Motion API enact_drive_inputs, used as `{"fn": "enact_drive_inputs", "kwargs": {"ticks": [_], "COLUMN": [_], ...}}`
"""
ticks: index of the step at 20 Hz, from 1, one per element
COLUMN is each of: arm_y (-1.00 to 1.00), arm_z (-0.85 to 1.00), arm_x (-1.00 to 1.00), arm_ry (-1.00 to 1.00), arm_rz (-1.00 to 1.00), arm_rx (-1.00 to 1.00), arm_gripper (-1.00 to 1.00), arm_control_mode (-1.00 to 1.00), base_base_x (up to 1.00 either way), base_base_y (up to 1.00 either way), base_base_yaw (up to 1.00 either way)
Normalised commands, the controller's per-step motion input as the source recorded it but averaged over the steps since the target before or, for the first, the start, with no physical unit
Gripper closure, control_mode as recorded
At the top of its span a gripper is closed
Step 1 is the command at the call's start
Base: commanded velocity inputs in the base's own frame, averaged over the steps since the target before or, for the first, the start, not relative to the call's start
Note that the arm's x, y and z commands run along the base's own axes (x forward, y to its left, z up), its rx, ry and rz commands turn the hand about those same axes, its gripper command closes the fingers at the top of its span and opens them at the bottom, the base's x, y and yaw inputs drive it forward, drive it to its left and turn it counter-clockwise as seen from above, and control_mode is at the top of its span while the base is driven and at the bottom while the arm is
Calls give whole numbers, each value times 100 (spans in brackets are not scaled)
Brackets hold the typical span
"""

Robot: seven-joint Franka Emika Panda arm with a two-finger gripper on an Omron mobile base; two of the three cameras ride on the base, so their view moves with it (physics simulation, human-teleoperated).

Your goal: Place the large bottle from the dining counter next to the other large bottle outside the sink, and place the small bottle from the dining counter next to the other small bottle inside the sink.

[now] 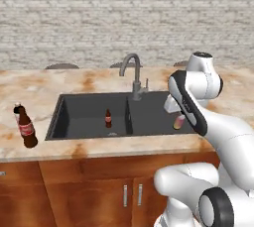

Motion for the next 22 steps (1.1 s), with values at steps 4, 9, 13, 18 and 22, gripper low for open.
{"fn": "enact_drive_inputs", "kwargs": {"ticks": [4, 9, 13, 18, 22], "arm_y": [0, 0, 0, 0, 0], "arm_z": [0, 0, 0, 0, 0], "arm_x": [0, 0, 0, 0, 0], "arm_ry": [0, 0, 0, 0, 0], "arm_rz": [0, 0, 0, 0, 0], "arm_rx": [0, 0, 0, 0, 0], "arm_gripper": [100, 100, 100, 100, 100], "arm_control_mode": [100, 100, 100, 100, 100], "base_base_x": [39, 67, 61, 9, 0], "base_base_y": [100, 95, 89, 28, 0], "base_base_yaw": [-16, -12, -7, 0, 0]}}
